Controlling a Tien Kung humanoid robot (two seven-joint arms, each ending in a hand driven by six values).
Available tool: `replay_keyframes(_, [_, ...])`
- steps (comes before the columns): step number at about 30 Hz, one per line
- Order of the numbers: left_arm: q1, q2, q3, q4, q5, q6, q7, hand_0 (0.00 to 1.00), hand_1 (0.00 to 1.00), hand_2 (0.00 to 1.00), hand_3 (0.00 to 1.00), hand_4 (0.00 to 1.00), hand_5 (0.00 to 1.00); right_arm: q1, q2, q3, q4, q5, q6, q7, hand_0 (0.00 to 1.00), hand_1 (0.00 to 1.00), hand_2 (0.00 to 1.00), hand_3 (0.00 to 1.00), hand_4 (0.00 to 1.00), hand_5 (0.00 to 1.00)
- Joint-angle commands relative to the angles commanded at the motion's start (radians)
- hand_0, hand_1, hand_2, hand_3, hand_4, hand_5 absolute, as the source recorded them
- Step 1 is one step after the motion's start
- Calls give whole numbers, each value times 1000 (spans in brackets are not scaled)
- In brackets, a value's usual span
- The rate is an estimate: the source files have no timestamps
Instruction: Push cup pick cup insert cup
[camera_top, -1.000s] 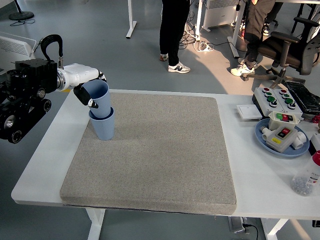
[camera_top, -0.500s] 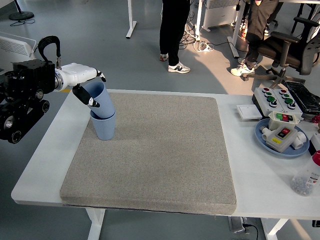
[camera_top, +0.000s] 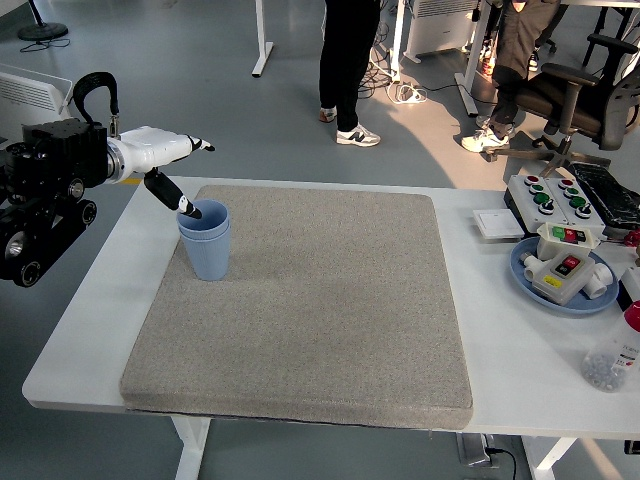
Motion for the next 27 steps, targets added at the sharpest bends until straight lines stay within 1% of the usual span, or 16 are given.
replay_keyframes(2, [9,6,-3,-17,-25,47,16,858,919,998,979,977,492,-1,0,-1,0,2,0,0,528,546,501,559,132,973])
replay_keyframes(3, [15,10,-7,-30,-49,89,32,858,919,998,979,977,492,-1,1,-2,0,3,0,0,528,546,501,559,132,973])
replay_keyframes(4, [16,11,-8,-32,-55,110,35,858,919,998,979,977,492,-1,1,-2,0,4,0,0,528,546,501,559,132,973])
replay_keyframes(5, [25,16,-22,-48,-77,134,40,758,813,892,798,763,581,-1,1,-2,0,5,0,0,528,546,502,559,133,973])
replay_keyframes(8, [49,27,-60,-100,-187,254,56,758,813,892,798,763,581,-2,1,-2,0,6,0,-1,528,546,502,559,133,973])
replay_keyframes(10, [70,35,-89,-143,-261,338,51,758,813,892,798,763,581,-3,2,-1,0,6,0,-1,528,546,502,559,133,973])
replay_keyframes(11, [79,39,-101,-163,-289,373,48,539,616,626,556,667,666,-3,2,-2,0,8,0,-1,528,546,501,559,133,973])
replay_keyframes(14, [106,49,-135,-220,-374,477,39,539,616,626,556,667,666,-2,2,-1,0,9,0,-1,528,546,501,559,133,973])
replay_keyframes(16, [142,57,-180,-276,-438,540,28,539,616,626,556,667,666,-2,3,0,0,9,0,0,528,546,501,559,133,973])
replay_keyframes(17, [164,60,-209,-314,-481,573,24,275,424,430,412,524,858,-2,3,1,0,10,-1,-1,528,546,502,559,133,973])
replay_keyframes(19, [200,65,-249,-368,-547,610,20,275,424,430,412,524,858,-2,4,5,0,8,-2,0,528,546,502,559,133,973])
replay_keyframes(21, [265,68,-314,-439,-625,637,16,275,424,430,412,524,858,-3,6,7,0,10,-4,1,528,546,502,559,133,973])
replay_keyframes(22, [299,68,-346,-473,-661,639,14,275,424,430,412,524,858,-3,6,9,0,11,-5,1,528,546,502,559,133,973])
replay_keyframes(23, [326,67,-370,-499,-692,636,12,231,397,409,394,533,859,-3,6,10,0,11,-6,2,528,546,502,559,133,973])
replay_keyframes(25, [402,58,-437,-558,-760,612,10,231,397,409,394,533,859,-3,7,16,0,11,-9,3,528,546,502,559,133,973])
replay_keyframes(27, [479,44,-501,-614,-802,603,12,231,397,409,394,533,859,-4,7,25,0,8,-12,5,528,546,502,559,133,973])
